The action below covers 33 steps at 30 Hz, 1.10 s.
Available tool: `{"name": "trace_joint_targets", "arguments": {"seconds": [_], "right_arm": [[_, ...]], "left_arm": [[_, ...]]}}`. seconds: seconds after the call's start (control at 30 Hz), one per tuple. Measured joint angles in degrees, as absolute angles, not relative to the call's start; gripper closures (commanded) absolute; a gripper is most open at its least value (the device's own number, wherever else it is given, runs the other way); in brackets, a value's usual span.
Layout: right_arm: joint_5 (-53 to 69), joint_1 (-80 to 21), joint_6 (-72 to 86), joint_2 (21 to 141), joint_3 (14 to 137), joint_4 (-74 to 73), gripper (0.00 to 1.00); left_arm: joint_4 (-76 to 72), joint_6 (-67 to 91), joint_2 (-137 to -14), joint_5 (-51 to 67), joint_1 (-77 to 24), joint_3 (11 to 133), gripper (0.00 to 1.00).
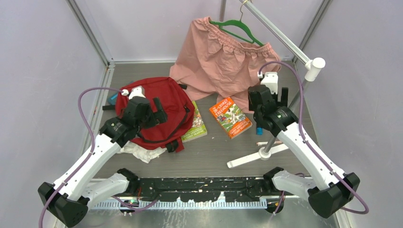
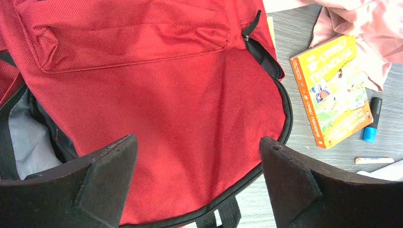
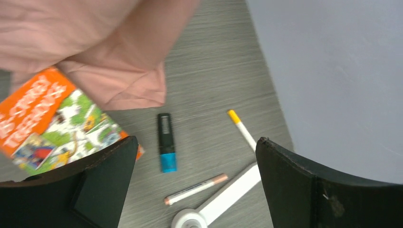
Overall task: Pack the student bag
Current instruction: Move the distractor to the center of the board.
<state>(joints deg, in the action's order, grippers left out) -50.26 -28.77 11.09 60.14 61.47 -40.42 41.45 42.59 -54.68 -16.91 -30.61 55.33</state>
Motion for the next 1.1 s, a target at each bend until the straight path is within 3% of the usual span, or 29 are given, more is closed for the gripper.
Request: {"name": "trace_joint_targets", "arguments": {"seconds": [0.27,0.43,0.53,0.77,1.1], "right_arm": [[-20.6,-31.2,13.3,60.5,63.2,-42.8,0.0],[-10.1,-38.2,18.1,55.4,56.0,-41.7,0.1],[-4.6,-39.9,21.2,50.4,48.5,-37.8,0.08],[0.3,-39.7,29.4,34.5,33.2,-31.5,0.06],[2.2,-35.4,35.2,29.8,28.6,-29.3,0.03]], "left_arm": [[41.5,42.6,-54.6,-16.8,-30.6,55.3,0.0],[41.4,42.6,-54.9,-16.8,-30.6,55.3,0.0],[41.4,42.6,-55.1,-16.8,-30.6,55.3,0.0],[41.5,42.5,-55.1,-16.9,-30.5,55.3,0.0],[41.5,41.9,-55.1,-16.8,-30.5,55.3,0.0]]}}
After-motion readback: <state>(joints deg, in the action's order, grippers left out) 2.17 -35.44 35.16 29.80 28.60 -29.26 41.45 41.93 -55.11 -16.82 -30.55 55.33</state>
